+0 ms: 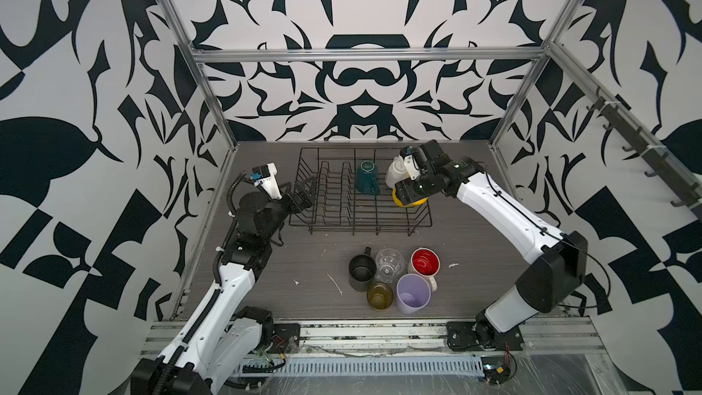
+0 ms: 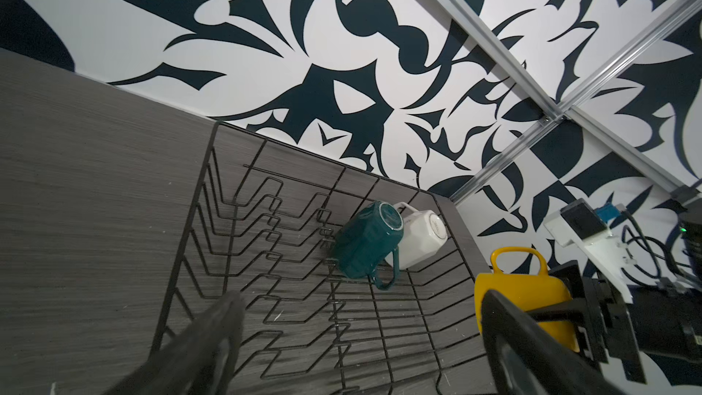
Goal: Load the cups into the dish rack
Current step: 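Lower the yellow mug upside down into the rack with the right gripper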
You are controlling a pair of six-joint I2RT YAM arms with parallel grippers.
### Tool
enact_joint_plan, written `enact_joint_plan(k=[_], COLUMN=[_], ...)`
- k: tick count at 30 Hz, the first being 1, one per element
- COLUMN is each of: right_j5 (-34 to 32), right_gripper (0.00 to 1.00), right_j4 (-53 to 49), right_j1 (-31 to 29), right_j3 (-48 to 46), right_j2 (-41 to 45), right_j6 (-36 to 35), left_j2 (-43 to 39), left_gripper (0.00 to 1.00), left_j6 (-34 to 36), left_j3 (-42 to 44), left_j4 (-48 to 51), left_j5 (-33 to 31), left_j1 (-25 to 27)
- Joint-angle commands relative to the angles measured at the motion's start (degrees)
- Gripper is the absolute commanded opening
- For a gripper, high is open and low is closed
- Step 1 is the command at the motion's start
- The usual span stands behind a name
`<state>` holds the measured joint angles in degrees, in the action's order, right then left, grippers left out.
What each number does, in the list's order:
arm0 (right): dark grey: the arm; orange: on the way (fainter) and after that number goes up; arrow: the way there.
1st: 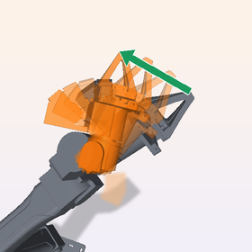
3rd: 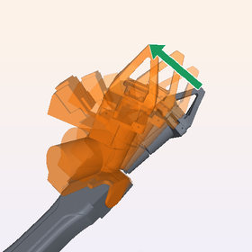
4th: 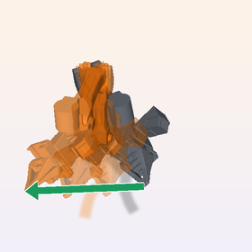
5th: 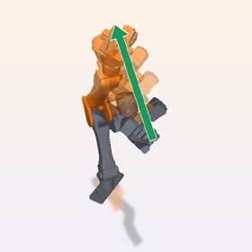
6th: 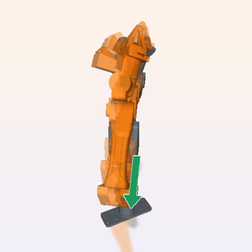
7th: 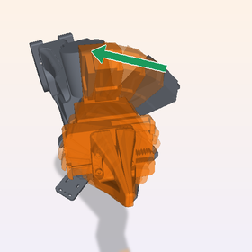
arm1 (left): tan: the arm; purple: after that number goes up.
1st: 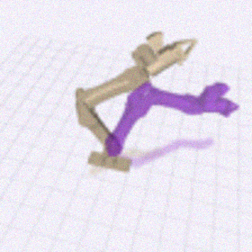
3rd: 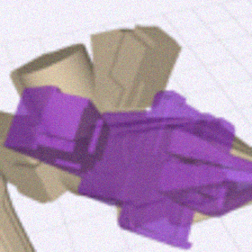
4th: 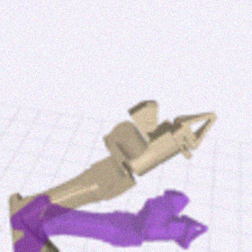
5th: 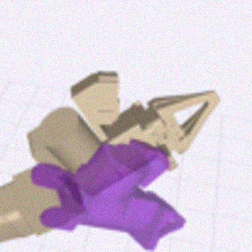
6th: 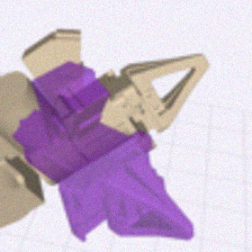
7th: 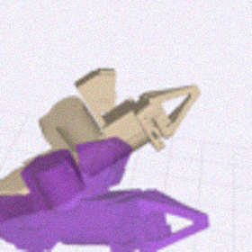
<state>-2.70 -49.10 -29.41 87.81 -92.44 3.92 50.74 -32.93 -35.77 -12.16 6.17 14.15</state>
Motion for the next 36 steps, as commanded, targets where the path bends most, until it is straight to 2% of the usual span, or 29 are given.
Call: enact_joint_plan(k=[1, 26, 28, 33, 36], right_j5=[-4.2, -6.4, -6.5, -5.9, -5.3], right_gripper=[0.00, 0.00, 0.07, 0.37, 0.47], right_j4=[0.2, -3.5, -3.7, -3.6, -3.3], right_j1=[-0.5, -0.8, -0.8, -0.8, -0.8], right_j3=[3.6, 12.2, 12.4, 12.4, 12.7], right_j2=[0.3, -18.7, -19.4, -21.1, -21.9], right_j6=[-1.8, -5.1, -5.0, -5.2, -5.0], left_j2=[-0.9, -2.6, -2.7, -3.4, -3.7], left_gripper=[0.99, 1.00, 1.00, 1.00, 1.00], left_j6=[0.7, 2.4, 2.4, 2.2, 2.2], left_j3=[-2.4, -4.0, -4.1, -3.5, -4.0], left_j4=[1.3, 5.0, 5.5, 5.4, 6.5], left_j5=[-2.0, -3.2, -3.8, -4.0, -3.8], left_j1=[0.0, 0.0, 0.0, 0.0, 0.0])
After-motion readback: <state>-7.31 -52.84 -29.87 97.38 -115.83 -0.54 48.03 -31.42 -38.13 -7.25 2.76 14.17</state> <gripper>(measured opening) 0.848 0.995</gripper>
